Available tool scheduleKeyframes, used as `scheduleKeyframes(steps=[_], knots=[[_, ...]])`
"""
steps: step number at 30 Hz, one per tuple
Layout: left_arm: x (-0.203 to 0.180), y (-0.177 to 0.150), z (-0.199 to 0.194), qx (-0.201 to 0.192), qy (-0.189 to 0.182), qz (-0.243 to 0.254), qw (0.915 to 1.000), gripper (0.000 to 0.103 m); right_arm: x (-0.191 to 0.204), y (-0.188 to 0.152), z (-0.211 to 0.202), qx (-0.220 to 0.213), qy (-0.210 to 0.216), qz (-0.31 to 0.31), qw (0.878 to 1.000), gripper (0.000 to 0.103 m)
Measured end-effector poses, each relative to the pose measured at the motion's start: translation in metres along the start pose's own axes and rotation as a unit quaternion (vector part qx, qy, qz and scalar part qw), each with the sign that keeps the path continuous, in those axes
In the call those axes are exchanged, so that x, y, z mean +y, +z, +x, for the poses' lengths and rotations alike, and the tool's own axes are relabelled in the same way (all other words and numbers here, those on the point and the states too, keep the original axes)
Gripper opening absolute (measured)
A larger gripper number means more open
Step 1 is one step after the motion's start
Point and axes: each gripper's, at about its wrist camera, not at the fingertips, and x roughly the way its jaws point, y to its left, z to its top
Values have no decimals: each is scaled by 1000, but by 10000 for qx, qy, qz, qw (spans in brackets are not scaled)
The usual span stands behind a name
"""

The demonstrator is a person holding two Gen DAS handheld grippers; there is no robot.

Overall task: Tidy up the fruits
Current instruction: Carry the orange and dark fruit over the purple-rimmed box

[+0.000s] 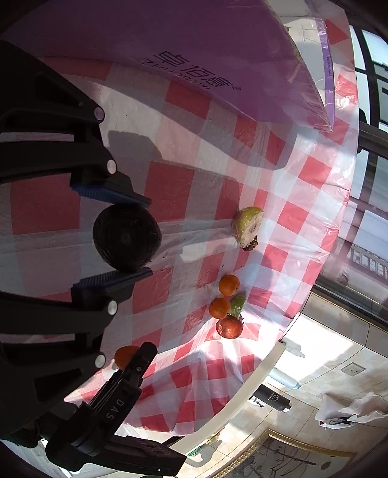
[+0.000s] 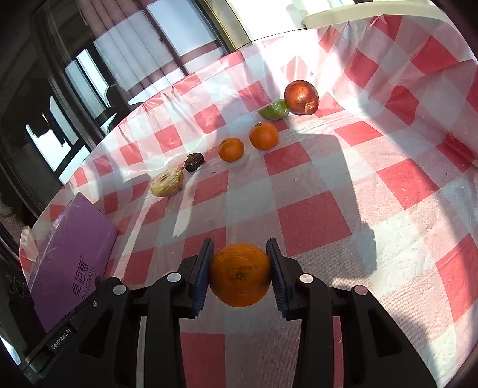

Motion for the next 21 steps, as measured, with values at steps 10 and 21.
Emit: scheduleKeyframes(steps=[10,21], knots=[[-14,-21,-43,-253,395,722,9963,41,33,-21,-14,31,-53,-492,9988,37],[-20,7,-105,-869,388,702,9930,41,80,-15,-42,-234,280,-852,9957,37]])
